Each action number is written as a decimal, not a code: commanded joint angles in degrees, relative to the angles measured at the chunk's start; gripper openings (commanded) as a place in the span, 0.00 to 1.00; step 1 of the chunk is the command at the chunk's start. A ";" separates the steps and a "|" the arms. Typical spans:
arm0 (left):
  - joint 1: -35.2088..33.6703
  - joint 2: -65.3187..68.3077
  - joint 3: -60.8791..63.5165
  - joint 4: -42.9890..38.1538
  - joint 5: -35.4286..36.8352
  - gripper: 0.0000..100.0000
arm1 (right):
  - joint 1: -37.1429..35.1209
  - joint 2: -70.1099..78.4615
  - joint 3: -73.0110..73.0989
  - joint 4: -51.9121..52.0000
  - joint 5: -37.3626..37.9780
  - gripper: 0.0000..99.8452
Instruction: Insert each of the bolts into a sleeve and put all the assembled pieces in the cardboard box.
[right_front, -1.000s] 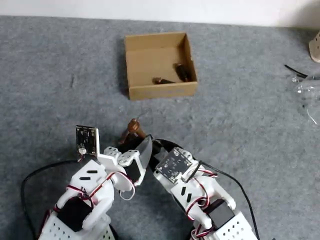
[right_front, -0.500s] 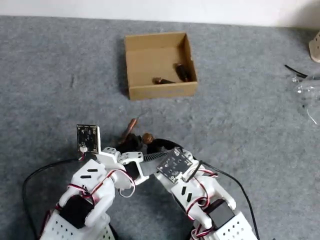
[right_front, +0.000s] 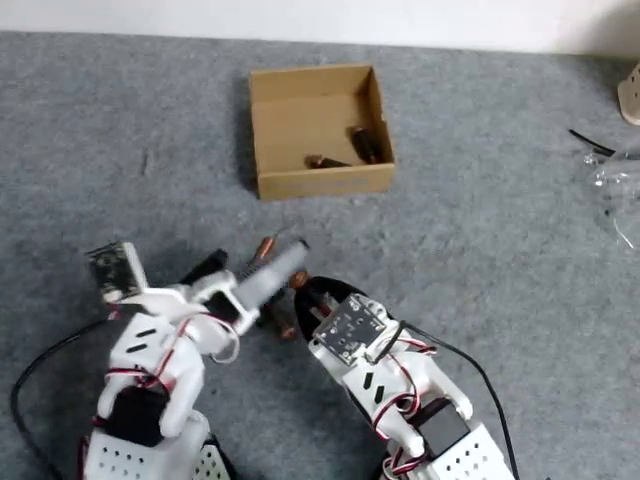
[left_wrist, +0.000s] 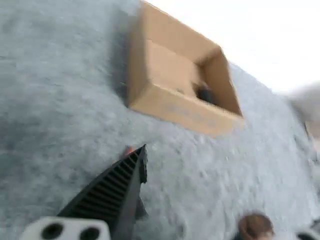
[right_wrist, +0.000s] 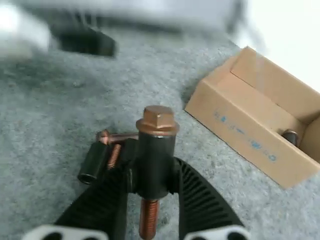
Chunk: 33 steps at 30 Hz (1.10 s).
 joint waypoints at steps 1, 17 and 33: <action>-5.76 0.04 -3.30 -1.49 2.55 0.53 | 2.59 -0.84 0.31 -2.42 0.70 0.00; -6.11 0.04 0.57 -9.23 -0.44 0.00 | 7.87 -0.84 0.84 -4.88 0.26 0.00; -8.57 0.13 5.05 -8.79 -32.26 0.01 | 11.12 -0.84 6.29 -12.09 0.26 0.00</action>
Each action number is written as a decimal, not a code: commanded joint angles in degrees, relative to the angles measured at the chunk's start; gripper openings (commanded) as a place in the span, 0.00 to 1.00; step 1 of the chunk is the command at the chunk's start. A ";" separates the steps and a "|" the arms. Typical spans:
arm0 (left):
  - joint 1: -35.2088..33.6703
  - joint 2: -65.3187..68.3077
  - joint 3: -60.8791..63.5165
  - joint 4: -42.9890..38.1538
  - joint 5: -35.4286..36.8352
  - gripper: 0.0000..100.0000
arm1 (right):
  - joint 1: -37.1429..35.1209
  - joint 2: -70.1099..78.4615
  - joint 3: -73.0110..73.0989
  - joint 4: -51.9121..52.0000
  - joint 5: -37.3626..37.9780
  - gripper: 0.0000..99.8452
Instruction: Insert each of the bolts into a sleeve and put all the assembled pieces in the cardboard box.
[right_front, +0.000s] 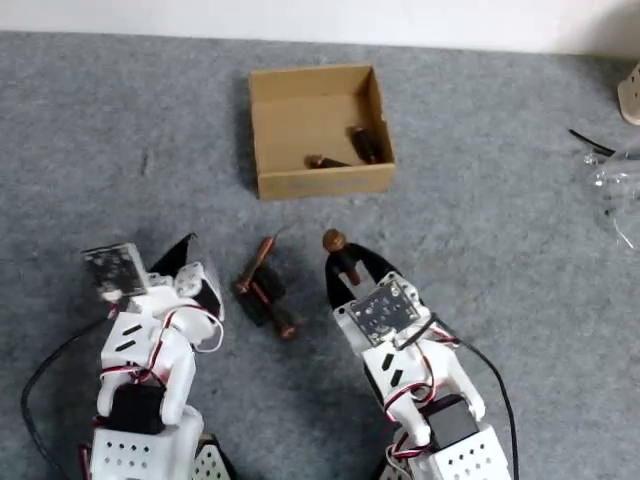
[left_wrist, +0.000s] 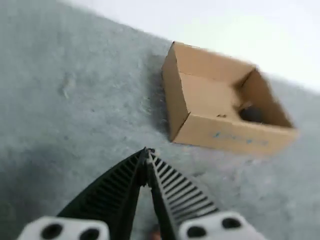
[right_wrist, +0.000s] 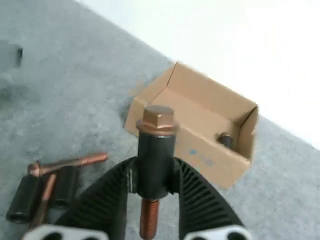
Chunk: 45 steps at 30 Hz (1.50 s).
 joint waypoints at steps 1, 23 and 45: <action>-0.66 0.13 -0.04 -0.18 -13.54 0.01 | 0.84 -0.92 6.02 -3.03 0.18 0.00; -1.89 0.13 2.68 -1.93 -20.31 0.01 | 7.60 -0.57 3.56 0.13 1.05 0.01; -1.89 0.04 2.68 -1.93 -20.40 0.01 | 8.84 51.91 -38.11 -3.47 0.70 0.01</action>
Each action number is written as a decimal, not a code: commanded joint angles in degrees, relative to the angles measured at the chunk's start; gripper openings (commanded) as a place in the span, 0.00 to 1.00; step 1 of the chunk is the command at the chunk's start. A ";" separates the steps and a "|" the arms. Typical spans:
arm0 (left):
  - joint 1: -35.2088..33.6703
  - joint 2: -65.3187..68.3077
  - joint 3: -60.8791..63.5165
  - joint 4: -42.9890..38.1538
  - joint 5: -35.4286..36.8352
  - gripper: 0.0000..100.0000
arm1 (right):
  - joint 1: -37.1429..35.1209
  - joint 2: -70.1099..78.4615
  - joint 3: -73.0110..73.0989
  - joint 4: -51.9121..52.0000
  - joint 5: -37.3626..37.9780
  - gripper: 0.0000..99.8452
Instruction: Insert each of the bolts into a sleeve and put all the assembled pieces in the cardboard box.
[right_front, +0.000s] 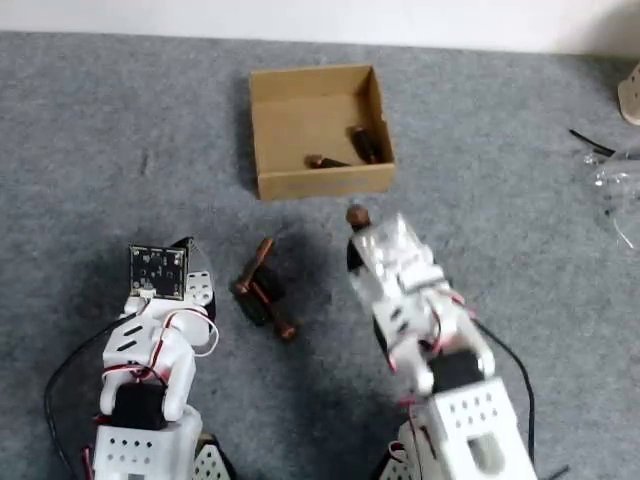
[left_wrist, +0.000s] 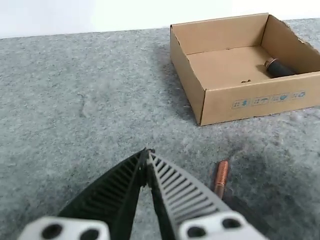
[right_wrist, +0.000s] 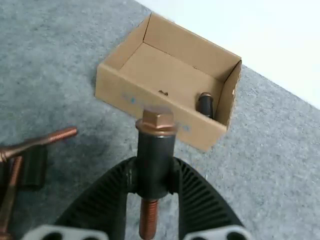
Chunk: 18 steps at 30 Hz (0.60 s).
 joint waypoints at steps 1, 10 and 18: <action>-0.31 -0.04 -0.48 -1.23 -0.35 0.01 | 1.54 18.95 -17.80 -3.82 0.26 0.01; -0.31 -0.04 -0.48 -1.32 -0.35 0.02 | 7.96 63.87 -57.71 -1.27 -2.20 0.01; -0.22 -0.04 -0.48 -1.32 -0.35 0.02 | 11.12 94.11 -101.23 20.09 -7.47 0.01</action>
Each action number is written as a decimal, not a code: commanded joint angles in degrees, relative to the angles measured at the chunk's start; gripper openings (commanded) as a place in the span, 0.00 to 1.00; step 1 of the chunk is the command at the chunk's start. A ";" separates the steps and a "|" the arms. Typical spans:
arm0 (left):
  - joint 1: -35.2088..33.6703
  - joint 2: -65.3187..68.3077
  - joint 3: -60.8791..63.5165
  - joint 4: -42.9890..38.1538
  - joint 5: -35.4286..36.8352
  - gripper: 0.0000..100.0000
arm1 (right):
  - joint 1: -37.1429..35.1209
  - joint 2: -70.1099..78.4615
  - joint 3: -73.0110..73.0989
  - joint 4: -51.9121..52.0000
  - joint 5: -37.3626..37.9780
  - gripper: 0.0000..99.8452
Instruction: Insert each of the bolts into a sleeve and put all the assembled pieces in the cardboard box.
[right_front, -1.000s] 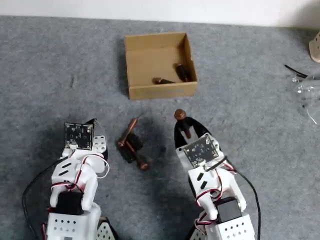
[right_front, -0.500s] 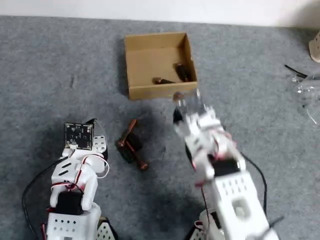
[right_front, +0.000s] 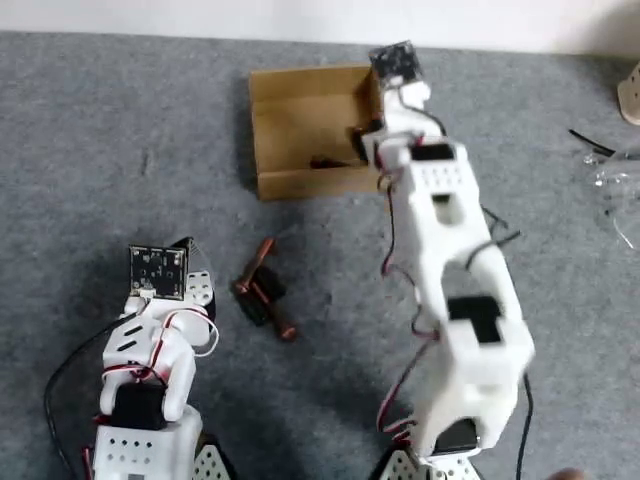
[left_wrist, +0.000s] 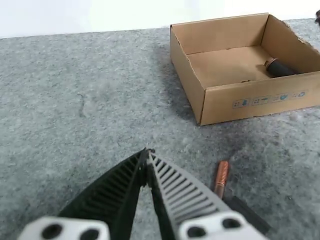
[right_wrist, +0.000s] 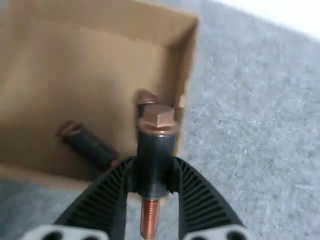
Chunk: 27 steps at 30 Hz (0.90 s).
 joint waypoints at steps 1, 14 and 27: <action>-0.22 -0.04 -0.48 -1.32 -0.35 0.02 | 0.75 8.75 -25.01 8.92 -0.97 0.01; -0.13 -0.04 -0.48 -1.32 -0.35 0.02 | -2.95 36.53 -72.57 29.85 -0.88 0.01; -0.13 -0.04 -0.40 -1.32 -0.35 0.02 | -3.21 49.89 -85.14 33.10 -0.97 0.01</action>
